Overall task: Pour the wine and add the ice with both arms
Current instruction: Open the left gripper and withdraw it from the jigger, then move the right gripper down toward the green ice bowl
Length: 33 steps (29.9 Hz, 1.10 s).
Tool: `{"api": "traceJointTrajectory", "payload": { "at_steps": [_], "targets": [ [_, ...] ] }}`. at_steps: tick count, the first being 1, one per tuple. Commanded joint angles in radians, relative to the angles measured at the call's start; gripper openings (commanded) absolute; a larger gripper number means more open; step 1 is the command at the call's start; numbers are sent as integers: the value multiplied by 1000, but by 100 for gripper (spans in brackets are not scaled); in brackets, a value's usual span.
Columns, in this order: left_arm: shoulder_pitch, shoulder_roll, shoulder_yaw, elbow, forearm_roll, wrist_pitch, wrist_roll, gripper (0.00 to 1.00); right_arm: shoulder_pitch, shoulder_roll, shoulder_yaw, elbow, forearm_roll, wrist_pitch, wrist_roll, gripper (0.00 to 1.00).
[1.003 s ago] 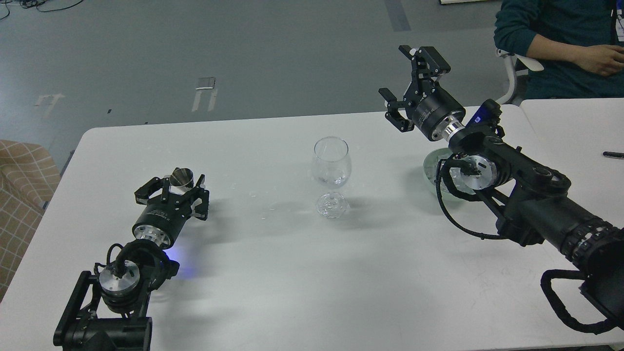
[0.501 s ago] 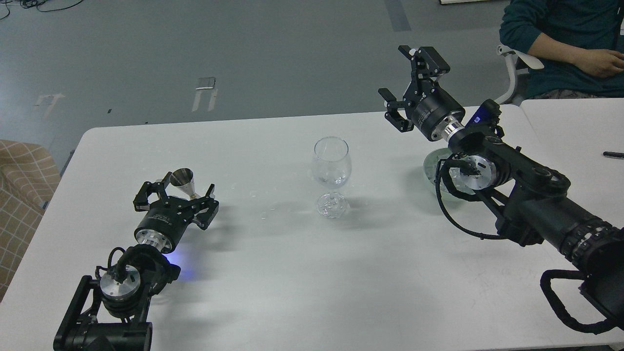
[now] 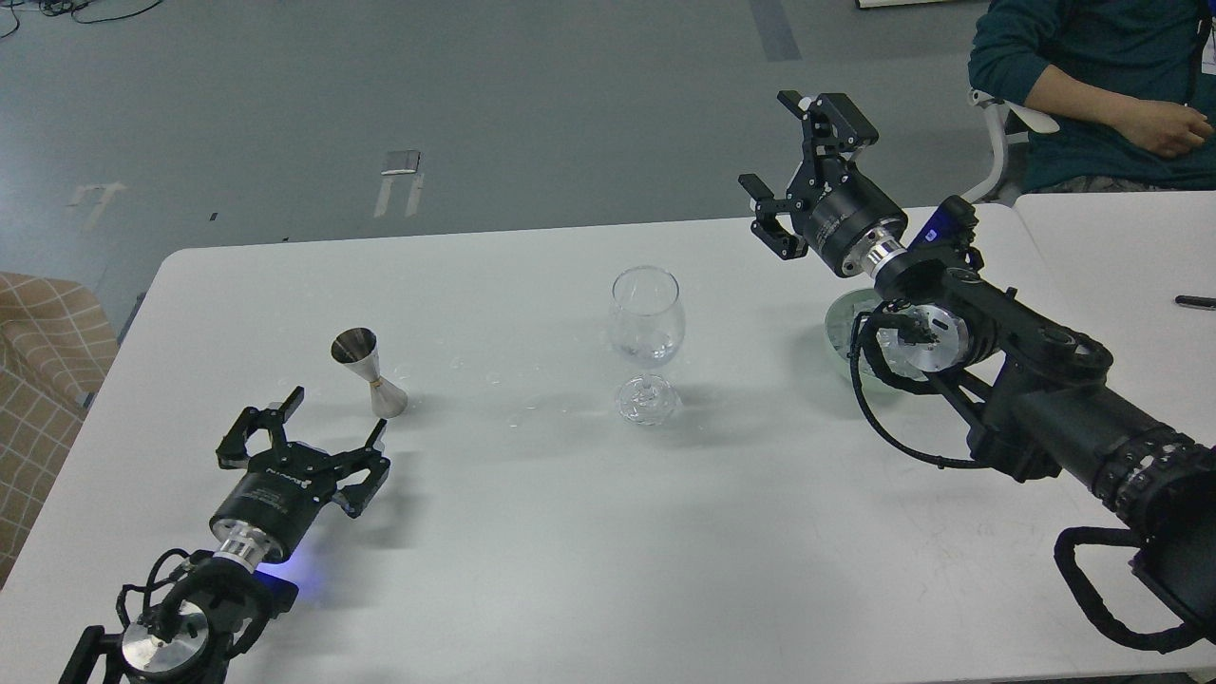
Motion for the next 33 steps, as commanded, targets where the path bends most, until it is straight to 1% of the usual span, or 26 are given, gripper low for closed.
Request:
{"api": "traceJointTrajectory", "payload": {
  "at_steps": [1,4,5,7,8,9,11,13,14,15,17,18,19,21,23,24,25,27,28,29,31,33],
  "targets": [
    [1,46,-41,7,-1,-23,-1,98,1,-10,0,3,0,0,0,100],
    [-18,184,-59,24,10,-106,-7,98,1,-47,0,29,0,2,0,100],
    [-35,259,-53,39,12,-129,-12,98,1,-67,0,46,0,2,0,100],
    [-55,322,-55,48,21,-129,-17,98,1,-87,-1,56,-2,2,0,100],
    [-81,373,-58,59,39,-129,-29,98,2,-107,-14,67,-11,3,0,100],
    [-94,396,-58,67,51,-129,-39,98,4,-120,-24,76,-18,3,0,100],
    [-172,482,-56,111,132,-129,-76,98,10,-192,-63,136,-66,2,0,100],
    [-213,516,-55,125,192,-129,-95,98,12,-235,-78,176,-103,0,0,100],
    [-248,531,-53,130,263,-129,-121,98,13,-281,-86,214,-145,-5,0,100],
    [-266,534,-52,130,301,-129,-138,98,13,-304,-89,233,-167,-11,0,100],
    [-326,528,-44,125,444,-129,-200,98,13,-405,-98,311,-269,-37,0,100],
    [-338,524,-44,121,475,-129,-211,98,13,-432,-106,332,-299,-47,0,100],
    [-358,512,-44,117,517,-129,-225,98,12,-485,-124,377,-361,-69,0,100],
    [-378,493,-41,116,541,-129,-227,98,9,-541,-147,423,-429,-97,0,100],
    [-424,447,-24,117,555,-129,-227,98,-2,-633,-193,503,-577,-161,0,100],
    [-434,439,-18,117,555,-129,-227,98,-4,-654,-207,518,-625,-178,0,100],
    [-452,427,-4,120,555,-129,-228,98,-13,-686,-240,540,-728,-216,0,100],
    [-463,421,14,124,555,-129,-236,98,-25,-705,-267,546,-828,-258,0,100],
    [-475,418,35,127,555,-129,-259,98,-40,-711,-285,543,-926,-293,0,100],
    [-489,416,65,130,556,-129,-291,98,-60,-710,-294,532,-1021,-319,0,100],
    [-506,416,115,131,561,-129,-323,98,-94,-701,-296,502,-1142,-336,-3,100],
    [-507,415,141,131,565,-129,-328,98,-116,-685,-294,471,-1195,-341,-5,100]
  ]
}}
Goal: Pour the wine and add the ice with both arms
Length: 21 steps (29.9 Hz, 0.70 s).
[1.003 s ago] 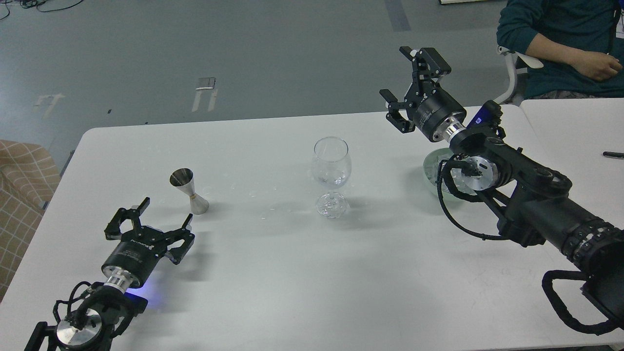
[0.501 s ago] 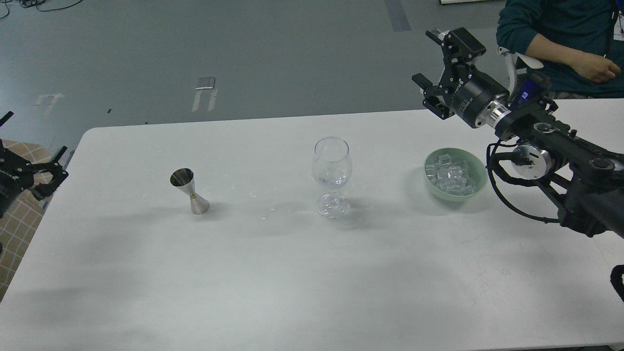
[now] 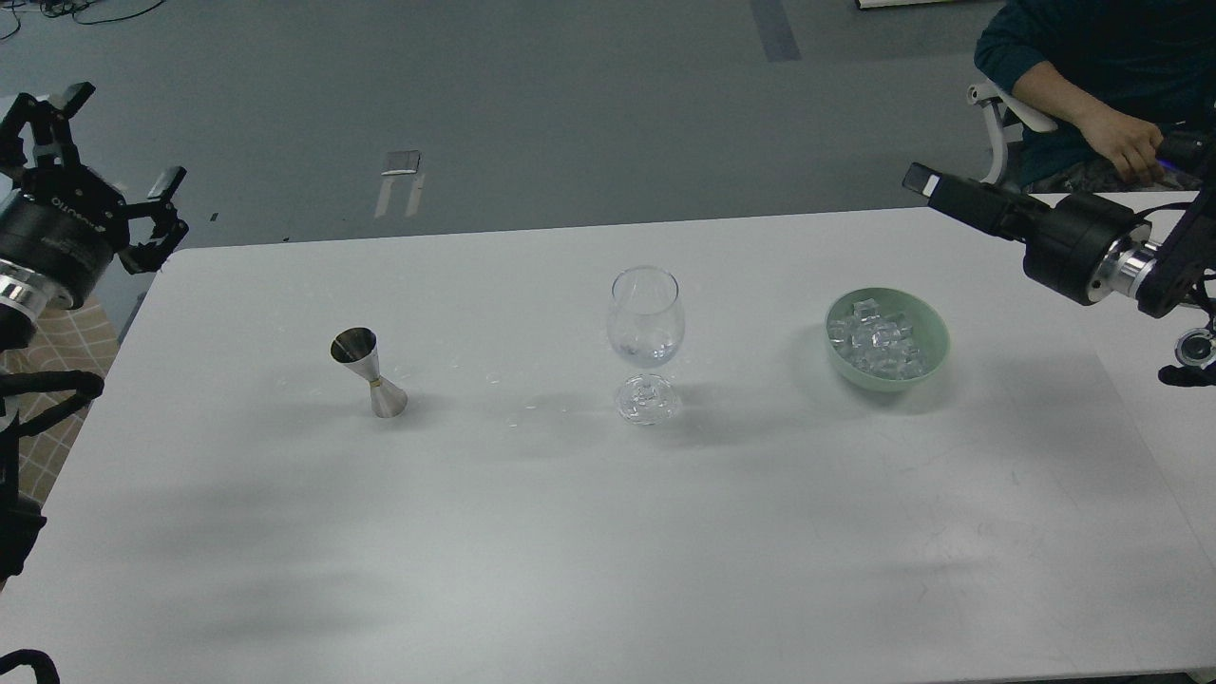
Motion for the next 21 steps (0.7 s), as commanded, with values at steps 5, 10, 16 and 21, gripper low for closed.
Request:
{"api": "traceJointTrajectory", "payload": {
  "at_steps": [5,10,16,21],
  "targets": [
    [-10,-33,61,-5,10,0,-21,98,-62,137,-5,-184,-160,-27,-5,100],
    [-7,-42,61,-14,10,0,-21,98,-62,243,-9,-249,-168,-27,-8,100],
    [-5,-53,63,-14,12,0,-21,98,-47,292,-80,-298,-169,-24,-14,90],
    [-2,-55,61,-17,16,0,-21,98,-39,283,-115,-301,-194,-21,-26,79]
  ]
}}
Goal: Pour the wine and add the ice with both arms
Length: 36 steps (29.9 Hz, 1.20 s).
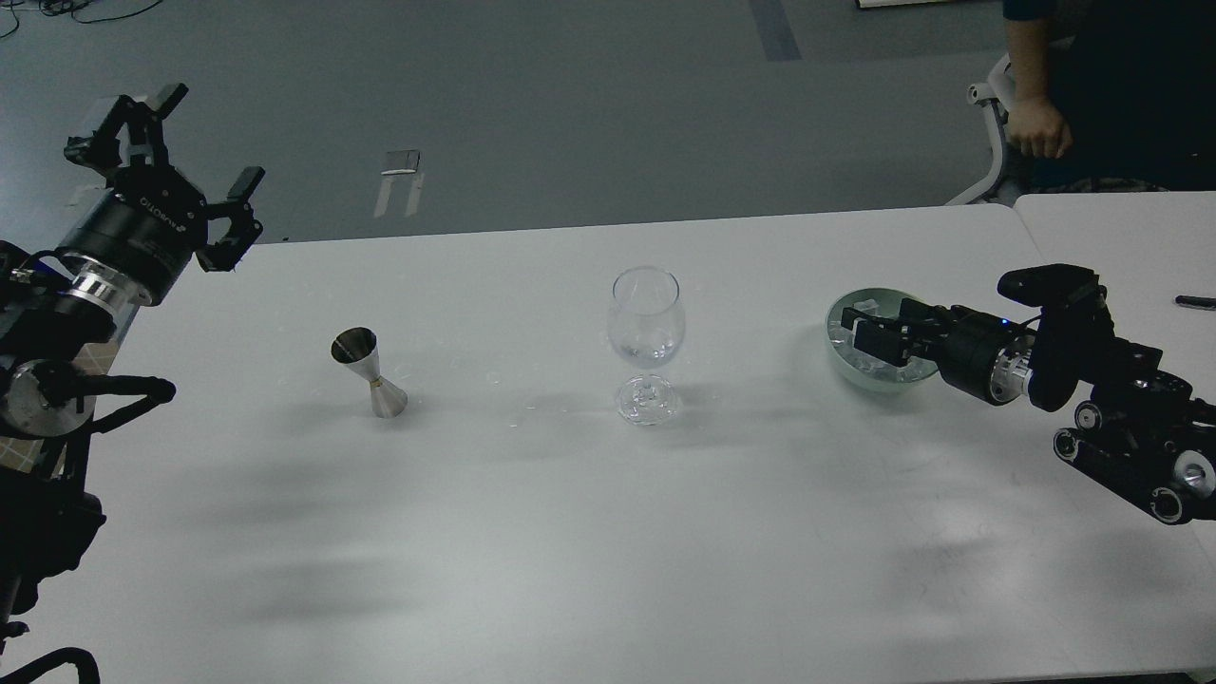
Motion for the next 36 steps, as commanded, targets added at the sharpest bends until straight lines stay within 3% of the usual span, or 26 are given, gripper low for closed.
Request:
{"api": "traceJointTrajectory", "payload": {
  "at_steps": [1,7,19,21,27,32,34,36],
  "targets": [
    [2,0,-1,-1,1,0,0,98,3,-5,-11,-1,-11,3,-3,80],
    [1,-10,0,-4,1,0,0,98,3,-13,-11,-1,-11,4,-4,79],
    [2,-13,0,-10,2,0,0,98,4,-13,-19,0,-21,6,-27,61],
    [2,-14,0,-16,1,0,2,98,4,-13,-19,0,-24,7,-45,53],
    [4,-13,0,-16,2,0,0,98,4,-13,-19,2,-24,10,-55,48],
    [4,-13,0,-16,2,0,0,98,6,-16,-19,6,-24,30,-55,33],
    [4,-13,0,-16,1,0,0,98,6,-16,-19,8,-24,32,-55,31],
    [4,-13,0,-19,1,0,2,98,6,-16,-19,9,-25,36,-55,22]
  ]
}}
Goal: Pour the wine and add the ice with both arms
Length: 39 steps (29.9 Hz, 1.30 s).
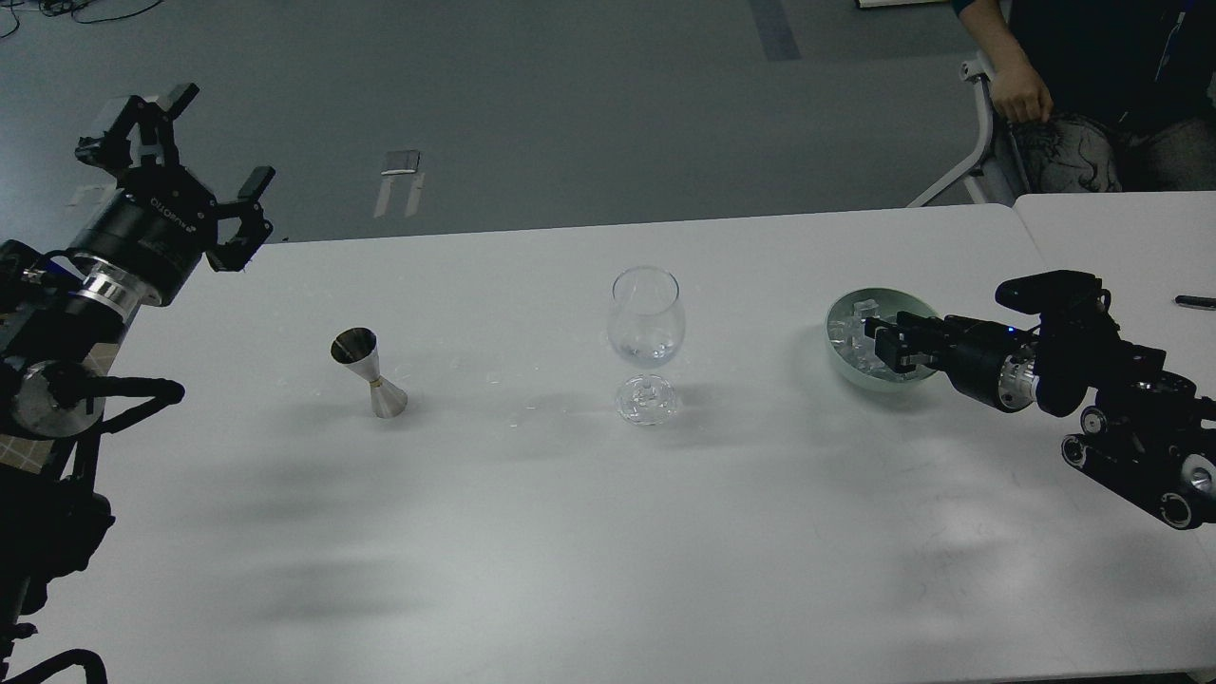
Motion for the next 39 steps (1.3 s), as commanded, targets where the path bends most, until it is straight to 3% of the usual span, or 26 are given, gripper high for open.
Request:
{"api": "traceJointTrajectory", "payload": {
  "at_steps": [1,3,5,12,14,20,25,30,33,39],
  "targets": [
    [2,-1,0,-4,0,0,-1,98,0,0,0,4,-1,5,0,20],
    [2,-1,0,-5,0,0,1,98,0,-6,2,5,-1,5,0,7],
    [2,-1,0,-5,1,0,1,98,2,-14,2,8,0,5,0,5],
    [-1,-1,0,-14,1,0,1,98,52,-156,5,123,15,7,0,4],
    [-4,0,0,-14,1,0,1,98,97,-264,8,212,20,24,0,4],
    [-8,-3,0,-14,1,0,1,98,239,-442,12,393,25,79,3,4],
    [-11,-14,0,-16,7,0,2,98,395,-505,8,471,63,139,3,4],
    [-15,-12,0,-27,13,0,6,98,578,-491,-2,499,83,216,5,4],
    [-20,-12,0,-27,13,0,6,98,704,-412,-35,498,95,271,5,4],
    [-18,-14,0,-27,13,0,7,98,949,-214,-305,488,181,272,3,4]
  ]
}}
